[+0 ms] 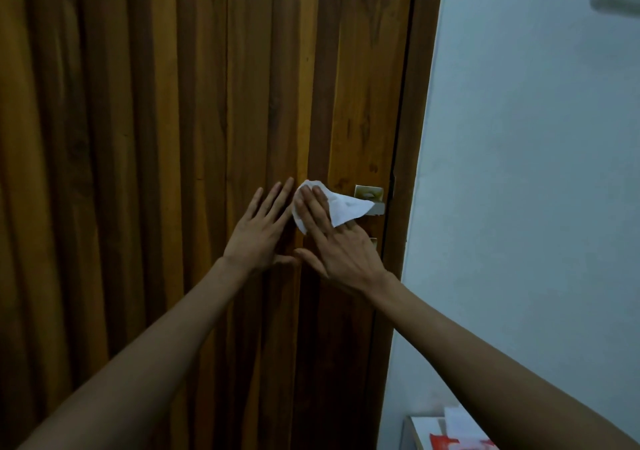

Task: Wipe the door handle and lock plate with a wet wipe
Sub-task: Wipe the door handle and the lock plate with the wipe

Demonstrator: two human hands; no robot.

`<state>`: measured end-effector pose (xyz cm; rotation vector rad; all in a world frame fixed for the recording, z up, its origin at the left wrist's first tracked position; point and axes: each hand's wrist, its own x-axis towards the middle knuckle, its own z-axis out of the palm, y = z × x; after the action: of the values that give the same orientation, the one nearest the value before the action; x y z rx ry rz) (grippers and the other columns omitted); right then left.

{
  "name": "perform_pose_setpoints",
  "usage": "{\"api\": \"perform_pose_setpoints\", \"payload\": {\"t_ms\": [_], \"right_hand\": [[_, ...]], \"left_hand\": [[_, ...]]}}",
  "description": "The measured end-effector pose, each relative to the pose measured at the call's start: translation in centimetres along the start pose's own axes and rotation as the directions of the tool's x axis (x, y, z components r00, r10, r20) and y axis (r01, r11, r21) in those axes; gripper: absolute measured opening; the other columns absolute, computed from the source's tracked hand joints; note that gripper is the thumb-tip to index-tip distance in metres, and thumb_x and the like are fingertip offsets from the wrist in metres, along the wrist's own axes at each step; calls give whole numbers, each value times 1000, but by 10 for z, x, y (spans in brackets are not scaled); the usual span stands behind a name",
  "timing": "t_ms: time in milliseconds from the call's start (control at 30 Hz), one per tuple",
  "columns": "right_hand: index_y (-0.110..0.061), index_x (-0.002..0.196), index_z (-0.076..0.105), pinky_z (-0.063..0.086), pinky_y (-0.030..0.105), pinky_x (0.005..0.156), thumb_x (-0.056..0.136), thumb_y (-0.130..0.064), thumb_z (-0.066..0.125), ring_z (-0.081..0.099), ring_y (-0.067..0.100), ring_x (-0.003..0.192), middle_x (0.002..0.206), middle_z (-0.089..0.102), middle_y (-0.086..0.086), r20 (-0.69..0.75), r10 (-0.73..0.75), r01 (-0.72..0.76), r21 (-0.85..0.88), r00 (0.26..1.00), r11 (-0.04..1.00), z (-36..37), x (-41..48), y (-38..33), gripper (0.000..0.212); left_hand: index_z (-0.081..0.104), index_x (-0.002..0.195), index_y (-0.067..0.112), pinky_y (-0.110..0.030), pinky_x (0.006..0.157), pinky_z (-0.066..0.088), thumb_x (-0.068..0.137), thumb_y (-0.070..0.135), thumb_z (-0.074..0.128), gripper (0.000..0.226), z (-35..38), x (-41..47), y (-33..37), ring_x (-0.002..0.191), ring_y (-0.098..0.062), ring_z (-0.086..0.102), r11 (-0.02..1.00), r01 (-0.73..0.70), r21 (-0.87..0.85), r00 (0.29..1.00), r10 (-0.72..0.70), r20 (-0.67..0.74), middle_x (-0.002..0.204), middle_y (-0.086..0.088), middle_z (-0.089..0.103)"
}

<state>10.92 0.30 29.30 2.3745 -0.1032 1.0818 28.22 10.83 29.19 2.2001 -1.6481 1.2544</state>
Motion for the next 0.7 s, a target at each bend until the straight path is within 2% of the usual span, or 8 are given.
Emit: {"api": "perform_pose_setpoints", "payload": {"t_ms": [67,167,267,367,467,533,633,700], "right_hand": [[-7,155,4,22,34,115,99,-54,38,0,24,152,163,-3,10,-23,31,-32,-43,999,999,1,-13,14,80],[-4,154,10,31,37,112,99,-52,42,5,26,152,163,2,13,-54,104,-110,-131,993,985,-3,-37,34,80],[-4,155,0,13,42,123,101,-53,34,2,25,152,163,-3,14,-30,142,-145,-221,989,964,-11,-49,47,81],[-8,154,-9,3,40,124,101,-54,31,-3,23,152,163,-7,12,-16,200,-200,-143,980,969,-14,-51,46,81],[-5,155,2,1,38,124,101,-52,35,-3,23,152,164,-1,12,-29,248,-249,-74,968,966,-17,-43,35,80],[-3,154,14,13,40,124,99,-54,38,11,27,151,161,16,16,-34,240,-242,-56,970,969,-20,-31,23,79],[-7,144,35,40,38,107,96,-58,42,46,27,131,142,46,14,-58,253,-253,-6,966,967,-26,-7,1,71],[-6,139,43,42,38,103,95,-58,43,54,26,121,133,55,14,-69,221,-221,2,973,975,-27,7,-12,68]], "left_hand": [[-19,154,22,-50,125,1,68,84,56,130,0,1,0,153,-28,-10,1000,10,8,1000,-10,30,164,-8,-19],[-26,152,25,-45,122,-13,65,84,58,134,1,2,-1,151,-26,-19,1000,25,6,998,-25,50,160,-5,-31],[-29,150,26,-42,118,-21,65,84,59,135,0,3,1,149,-25,-24,999,39,-7,998,-39,52,158,-4,-35],[-33,148,26,-42,116,-24,67,83,58,134,-2,4,3,147,-25,-28,999,50,-8,997,-50,63,156,-4,-39],[-33,148,26,-43,117,-23,69,83,57,133,-2,3,2,147,-25,-27,999,52,-6,997,-51,60,155,-4,-39],[-32,149,26,-43,118,-20,69,83,57,132,-1,3,2,148,-26,-26,999,48,-5,997,-48,60,156,-4,-39],[-25,153,24,-44,120,-18,66,85,56,133,0,2,1,151,-27,-19,999,41,11,999,-42,33,159,-6,-34],[-17,155,23,-44,121,-15,66,84,57,131,1,2,1,152,-27,-14,999,41,10,999,-41,28,162,-7,-27]]}}
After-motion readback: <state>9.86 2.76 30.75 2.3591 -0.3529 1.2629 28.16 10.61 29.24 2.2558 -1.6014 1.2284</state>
